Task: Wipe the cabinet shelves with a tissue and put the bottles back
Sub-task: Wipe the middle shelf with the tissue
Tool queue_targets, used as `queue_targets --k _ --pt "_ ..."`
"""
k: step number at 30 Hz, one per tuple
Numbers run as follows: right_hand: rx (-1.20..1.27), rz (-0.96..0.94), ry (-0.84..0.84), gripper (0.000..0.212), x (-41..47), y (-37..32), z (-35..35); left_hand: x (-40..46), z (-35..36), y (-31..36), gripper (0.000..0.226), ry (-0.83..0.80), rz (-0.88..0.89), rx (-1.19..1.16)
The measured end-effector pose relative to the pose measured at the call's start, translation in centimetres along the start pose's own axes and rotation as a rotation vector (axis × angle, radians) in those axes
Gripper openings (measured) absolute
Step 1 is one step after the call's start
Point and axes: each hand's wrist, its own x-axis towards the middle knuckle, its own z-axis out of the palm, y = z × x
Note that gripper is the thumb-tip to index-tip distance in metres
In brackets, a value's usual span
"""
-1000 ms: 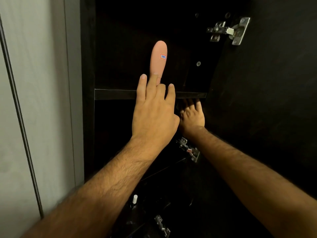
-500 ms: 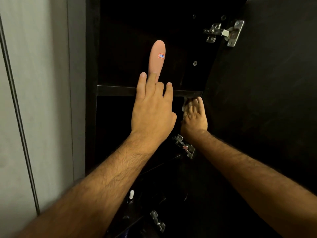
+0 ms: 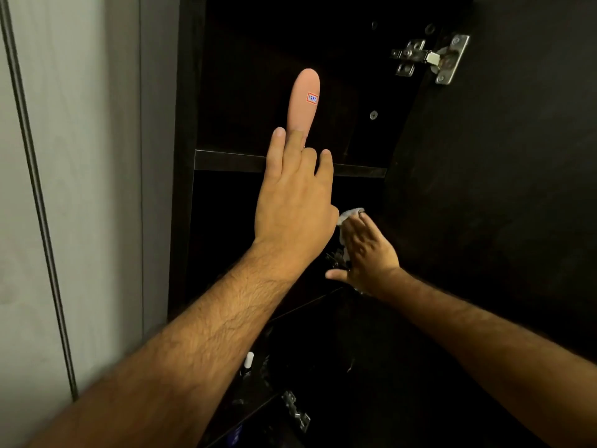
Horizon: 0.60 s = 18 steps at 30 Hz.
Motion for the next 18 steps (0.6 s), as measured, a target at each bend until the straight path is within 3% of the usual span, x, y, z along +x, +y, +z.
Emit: queue_targets --k 5,14,18 --pt "0.067 -0.124 -0.073 0.113 0.5 -1.7 0.6 0.1 0.0 0.0 0.067 0.003 0.0 -0.022" --pt "-0.024 0.095 0.011 0.095 3.8 0.0 -1.8 0.0 -0.1 0.0 0.067 -0.003 0.001 -0.019" --pt "-0.048 0.026 0.035 0.094 2.9 -1.3 -0.2 0.1 -0.1 0.0 0.067 0.004 -0.005 -0.021"
